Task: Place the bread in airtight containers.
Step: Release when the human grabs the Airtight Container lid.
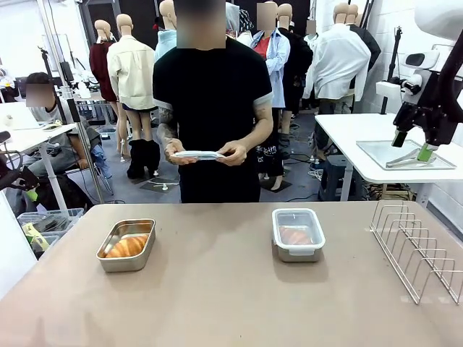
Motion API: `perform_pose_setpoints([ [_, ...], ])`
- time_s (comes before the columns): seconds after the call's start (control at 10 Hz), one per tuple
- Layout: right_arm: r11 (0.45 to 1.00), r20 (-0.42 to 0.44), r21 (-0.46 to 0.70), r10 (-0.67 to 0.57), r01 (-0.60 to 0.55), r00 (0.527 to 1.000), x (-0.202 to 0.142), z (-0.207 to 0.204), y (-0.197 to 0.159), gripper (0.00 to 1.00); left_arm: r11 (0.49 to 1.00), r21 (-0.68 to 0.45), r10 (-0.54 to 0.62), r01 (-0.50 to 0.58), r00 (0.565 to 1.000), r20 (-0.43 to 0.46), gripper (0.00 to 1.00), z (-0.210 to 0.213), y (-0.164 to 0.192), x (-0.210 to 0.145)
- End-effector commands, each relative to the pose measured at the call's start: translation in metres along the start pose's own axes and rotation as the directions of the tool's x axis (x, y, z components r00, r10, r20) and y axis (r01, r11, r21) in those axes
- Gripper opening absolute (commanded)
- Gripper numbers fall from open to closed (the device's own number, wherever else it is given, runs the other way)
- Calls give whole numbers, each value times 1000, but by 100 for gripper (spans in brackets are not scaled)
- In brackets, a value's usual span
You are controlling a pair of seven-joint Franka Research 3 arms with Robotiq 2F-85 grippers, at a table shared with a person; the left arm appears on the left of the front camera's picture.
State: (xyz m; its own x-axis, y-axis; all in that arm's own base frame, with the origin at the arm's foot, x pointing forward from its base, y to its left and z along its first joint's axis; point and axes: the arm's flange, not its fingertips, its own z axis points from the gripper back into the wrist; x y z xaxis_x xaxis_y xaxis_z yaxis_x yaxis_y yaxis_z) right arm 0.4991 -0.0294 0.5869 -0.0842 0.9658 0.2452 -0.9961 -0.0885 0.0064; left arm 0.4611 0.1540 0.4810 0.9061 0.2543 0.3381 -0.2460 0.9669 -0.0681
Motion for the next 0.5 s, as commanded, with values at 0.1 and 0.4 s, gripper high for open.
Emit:
perform_pose_setpoints([
  [0.1, 1000, -9, 5, 3, -2, 1000, -1, -1, 1, 100, 1000, 21, -3, 3, 1000, 5, 100, 1, 1, -2],
  [0.4, 1000, -9, 5, 3, -2, 1000, -1, -1, 1, 100, 1000, 21, -3, 3, 1000, 5, 100, 1, 1, -2],
])
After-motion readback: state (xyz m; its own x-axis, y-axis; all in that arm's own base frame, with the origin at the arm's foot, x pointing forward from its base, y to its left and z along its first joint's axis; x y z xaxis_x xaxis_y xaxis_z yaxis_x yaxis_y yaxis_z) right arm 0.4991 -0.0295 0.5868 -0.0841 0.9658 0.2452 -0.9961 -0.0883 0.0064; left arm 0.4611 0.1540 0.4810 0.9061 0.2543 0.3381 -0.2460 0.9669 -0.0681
